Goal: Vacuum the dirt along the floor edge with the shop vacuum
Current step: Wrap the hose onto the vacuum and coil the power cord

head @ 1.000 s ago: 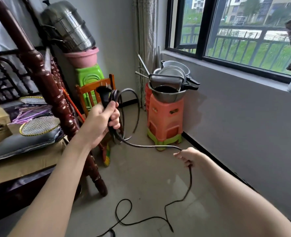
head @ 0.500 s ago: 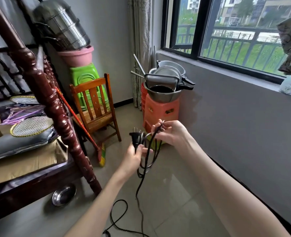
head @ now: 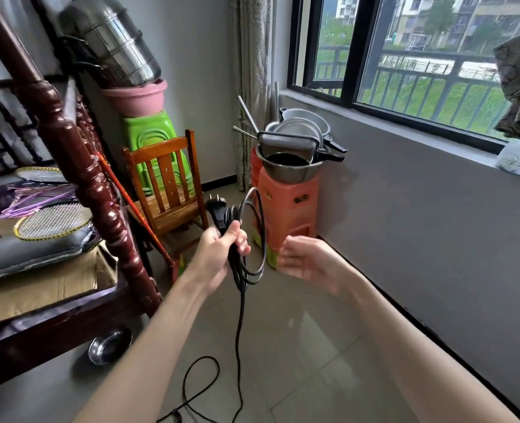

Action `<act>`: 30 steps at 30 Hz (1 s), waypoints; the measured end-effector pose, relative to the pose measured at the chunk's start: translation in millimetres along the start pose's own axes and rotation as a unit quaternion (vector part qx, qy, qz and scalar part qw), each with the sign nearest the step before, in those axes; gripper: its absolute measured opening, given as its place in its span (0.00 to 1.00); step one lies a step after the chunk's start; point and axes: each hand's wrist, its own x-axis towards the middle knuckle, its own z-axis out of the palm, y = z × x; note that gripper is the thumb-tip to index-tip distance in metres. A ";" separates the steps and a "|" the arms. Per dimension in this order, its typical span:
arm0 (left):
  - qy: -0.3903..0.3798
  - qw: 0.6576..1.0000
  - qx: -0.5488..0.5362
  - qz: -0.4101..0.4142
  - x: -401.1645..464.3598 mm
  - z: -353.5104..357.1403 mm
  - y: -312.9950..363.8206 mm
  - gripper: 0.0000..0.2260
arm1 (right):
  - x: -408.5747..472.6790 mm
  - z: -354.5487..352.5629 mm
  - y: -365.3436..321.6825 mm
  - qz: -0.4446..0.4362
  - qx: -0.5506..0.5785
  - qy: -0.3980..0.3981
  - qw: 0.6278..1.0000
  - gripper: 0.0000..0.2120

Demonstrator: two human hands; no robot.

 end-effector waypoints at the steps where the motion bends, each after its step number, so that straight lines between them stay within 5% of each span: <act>1: -0.008 1.000 -0.018 0.003 1.8 3.1 10.8 0.04 | 0.0 -3.4 9.7 0.015 -0.054 -0.045 0.997 0.06; 4: -0.036 0.997 -0.068 0.015 5.6 13.2 44.5 0.08 | 5.3 4.0 37.4 0.052 -0.205 -0.158 0.965 0.13; 6: -0.054 0.992 -0.110 0.025 5.0 19.4 64.8 0.09 | 13.4 19.5 52.2 0.029 -0.270 -0.162 0.949 0.13; 12: -0.078 0.980 -0.170 0.071 -7.6 9.6 104.8 0.09 | 45.4 21.0 80.7 0.037 -0.470 -0.061 0.880 0.13; 17: 0.005 0.991 -0.014 0.136 -15.2 -46.7 109.1 0.09 | 52.8 -14.0 75.6 0.120 -0.520 0.075 0.843 0.17; 22: 0.076 0.965 0.222 0.113 -26.3 -105.2 72.2 0.09 | 60.6 -6.7 63.8 0.195 -0.355 0.140 0.904 0.20; 26: 0.128 0.932 0.331 0.072 -45.3 -131.4 27.1 0.12 | 74.8 22.3 44.7 0.274 -0.150 0.042 0.949 0.16; 30: 0.185 0.909 0.373 -0.018 -64.5 -144.1 -31.6 0.14 | 72.7 82.7 34.1 0.250 0.076 -0.008 0.965 0.12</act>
